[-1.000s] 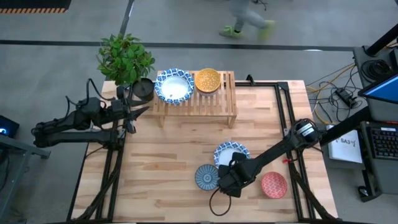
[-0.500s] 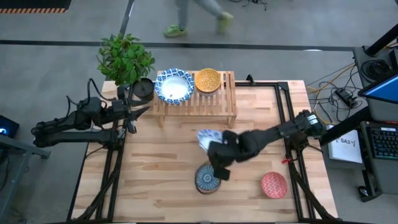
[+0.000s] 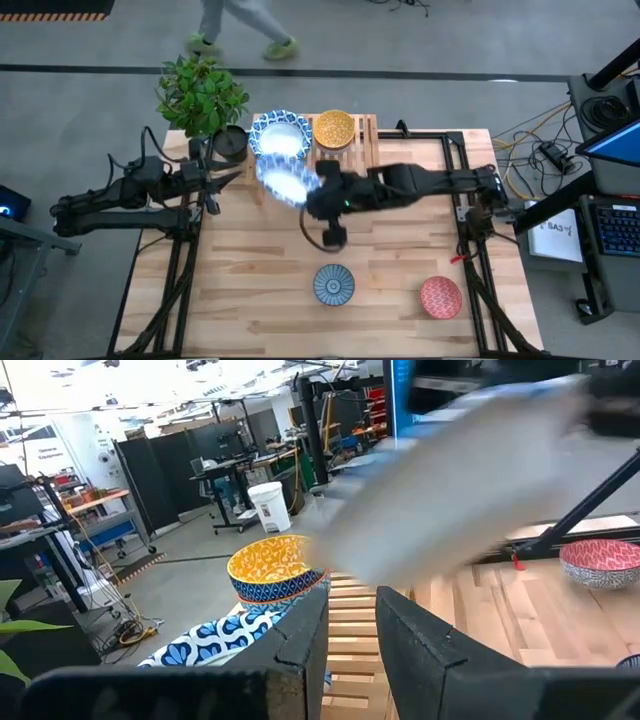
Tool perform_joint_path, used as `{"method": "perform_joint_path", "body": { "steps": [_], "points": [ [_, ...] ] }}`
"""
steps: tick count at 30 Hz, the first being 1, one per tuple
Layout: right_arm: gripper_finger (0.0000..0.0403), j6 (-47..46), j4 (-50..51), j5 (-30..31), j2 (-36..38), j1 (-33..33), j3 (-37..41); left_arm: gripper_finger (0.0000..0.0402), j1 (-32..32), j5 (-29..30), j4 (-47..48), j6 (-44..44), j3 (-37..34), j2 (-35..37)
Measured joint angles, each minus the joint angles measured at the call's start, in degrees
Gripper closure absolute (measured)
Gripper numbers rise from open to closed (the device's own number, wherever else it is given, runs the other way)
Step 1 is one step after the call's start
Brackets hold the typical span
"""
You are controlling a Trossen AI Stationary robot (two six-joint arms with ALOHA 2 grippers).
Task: Place and stack bowls onto a shelf
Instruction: Stack the white blue patterned bowl on top of the white blue patterned bowl on the shelf
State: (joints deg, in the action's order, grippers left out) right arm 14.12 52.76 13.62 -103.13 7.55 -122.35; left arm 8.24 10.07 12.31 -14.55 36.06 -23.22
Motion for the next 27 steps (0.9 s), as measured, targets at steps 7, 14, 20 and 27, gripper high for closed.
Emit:
{"method": "perform_joint_path", "body": {
  "steps": [7, 14, 20, 27],
  "points": [
    [0.039, 21.05, -5.51, 7.49, -1.92, -6.06, -0.24, 0.0332, 0.0, 0.0, 0.1, 0.0, 0.34, 0.59],
    [0.039, 35.45, -12.81, 9.12, -5.79, -11.92, -0.26, 0.0332, 0.0, -0.01, 0.15, 0.0, 0.47, 1.21],
    [0.039, 36.77, -12.78, 9.08, -8.46, -15.15, -0.26, 0.0332, -0.01, -0.02, 0.21, 0.0, 0.5, 3.33],
    [0.0387, 39.47, -13.12, 9.66, -11.2, -15.74, -0.24, 0.0332, 0.0, -0.02, 0.78, 0.0, 0.24, 5.99]
  ]
}}
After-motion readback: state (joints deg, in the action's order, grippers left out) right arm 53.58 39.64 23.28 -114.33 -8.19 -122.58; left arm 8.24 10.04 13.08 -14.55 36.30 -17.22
